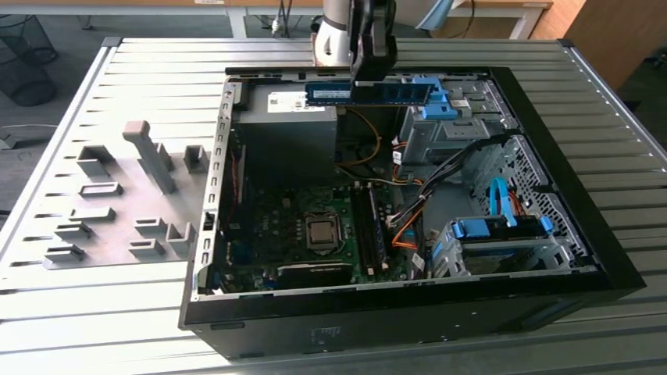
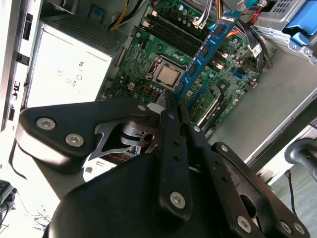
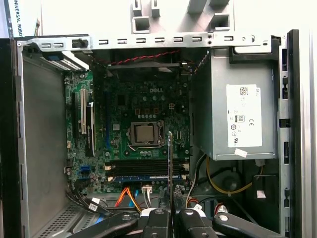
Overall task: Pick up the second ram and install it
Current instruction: 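Insert the second ram into the second slot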
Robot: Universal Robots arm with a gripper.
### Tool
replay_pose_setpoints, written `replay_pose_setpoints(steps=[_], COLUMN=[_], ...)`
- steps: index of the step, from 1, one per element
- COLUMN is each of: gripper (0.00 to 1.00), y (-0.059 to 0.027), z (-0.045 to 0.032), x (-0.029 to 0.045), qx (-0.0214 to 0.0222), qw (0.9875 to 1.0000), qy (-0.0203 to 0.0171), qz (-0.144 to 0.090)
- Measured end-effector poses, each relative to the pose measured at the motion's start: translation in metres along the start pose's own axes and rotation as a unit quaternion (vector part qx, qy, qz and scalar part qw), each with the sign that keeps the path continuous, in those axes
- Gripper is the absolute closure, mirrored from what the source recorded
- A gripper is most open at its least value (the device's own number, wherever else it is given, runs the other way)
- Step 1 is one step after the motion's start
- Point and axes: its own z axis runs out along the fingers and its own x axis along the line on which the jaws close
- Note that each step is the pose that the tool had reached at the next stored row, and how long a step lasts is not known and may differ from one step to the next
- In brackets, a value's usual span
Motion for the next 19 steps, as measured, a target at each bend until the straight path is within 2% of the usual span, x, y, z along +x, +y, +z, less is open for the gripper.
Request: replay_pose_setpoints(steps=[10, 11, 19], gripper=[0.86, 0.86, 0.86], y=[0.0004, 0.0104, 0.0132], z=[0.0, -0.0001, -0.0001], x=[0.0, 0.0005, 0.0006], qx=[0.0, 0.0, 0.0], qw=[1.0, 1.0, 1.0], qy=[0.0, 0.0, 0.0], qz=[0.0, 0.0, 0.0])
